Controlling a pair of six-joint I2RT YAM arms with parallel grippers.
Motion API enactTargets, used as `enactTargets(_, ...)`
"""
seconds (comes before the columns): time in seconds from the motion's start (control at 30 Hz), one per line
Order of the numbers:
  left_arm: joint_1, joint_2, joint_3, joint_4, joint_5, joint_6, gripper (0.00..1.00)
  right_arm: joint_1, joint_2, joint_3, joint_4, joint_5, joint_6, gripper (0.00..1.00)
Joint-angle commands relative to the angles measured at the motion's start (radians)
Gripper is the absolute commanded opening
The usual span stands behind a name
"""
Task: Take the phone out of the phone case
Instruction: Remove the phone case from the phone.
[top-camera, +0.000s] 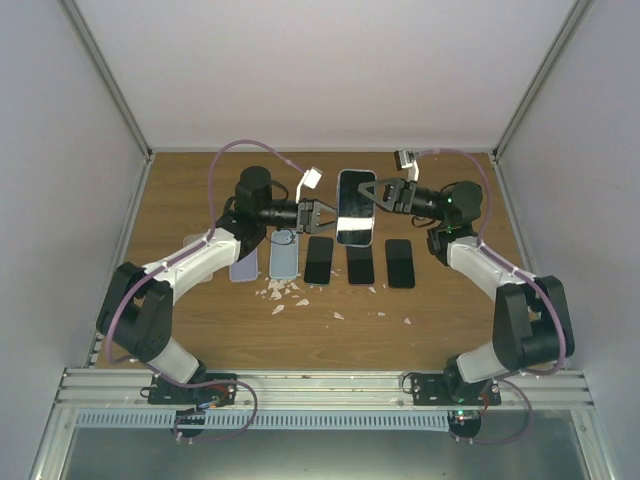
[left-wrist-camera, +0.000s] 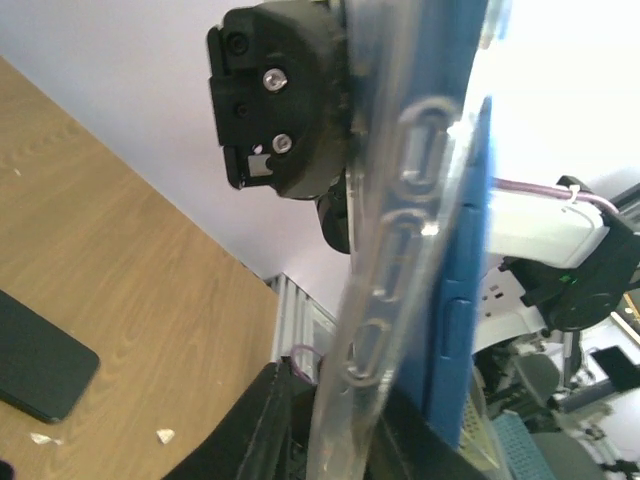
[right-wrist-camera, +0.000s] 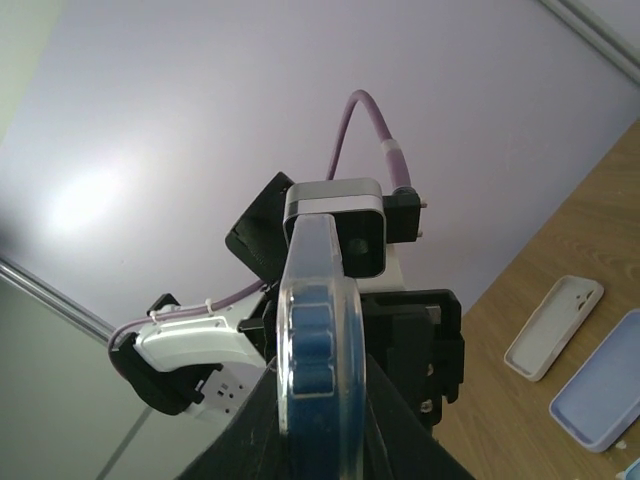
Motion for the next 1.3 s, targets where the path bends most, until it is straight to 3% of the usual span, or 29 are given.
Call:
enactTargets(0.0,-0.003,-0.011,-0.004,0.304,-0.105,-0.151,0.14,0.069,0.059,0.030,-0.056,-0.185,-0.001,0.01)
enactTargets(0.07,0.009,-0.017,-0.031,0.303,-0.111,-0.175,0.06,0.045,0.072,0.062,-0.102,-0.187,-0.033,0.01)
enactTargets(0.13,0.022,-0.021,-0.047,0.284,-0.117,-0.190,0.00,0.013,0.078,0.101,-0.205,-0.186,-0.109,0.11)
enactTargets(0.23,0.044,-0.023,-0.073,0.268,-0.127,-0.225,0.00,-0.042,0.077,0.190,-0.491,-0.179,-0.293,0.29)
enactTargets(0.37,0.070,-0.017,-0.090,0.265,-0.147,-0.276,0.00,-0.102,0.080,0.348,-0.930,-0.125,-0.659,0.58)
enactTargets(0.53,0.079,-0.013,-0.079,0.185,-0.215,-0.308,0.00,-0.135,0.054,0.499,-1.328,0.111,-1.103,0.73)
enactTargets(0.63,0.078,-0.004,-0.021,-0.056,-0.322,-0.304,0.00,-0.080,-0.002,0.519,-1.423,0.362,-1.325,0.75)
enactTargets(0.8,0.074,0.014,0.096,-0.356,-0.572,-0.287,0.00,0.131,-0.025,0.530,-1.508,0.913,-1.583,0.74)
enactTargets(1.03,0.047,0.046,0.170,-0.510,-0.771,-0.258,0.00,0.315,0.023,0.555,-1.578,1.136,-1.655,0.70)
enactTargets(1.27,0.044,0.070,0.190,-0.536,-0.808,-0.283,0.00,0.436,0.026,0.492,-1.527,1.236,-1.694,0.62)
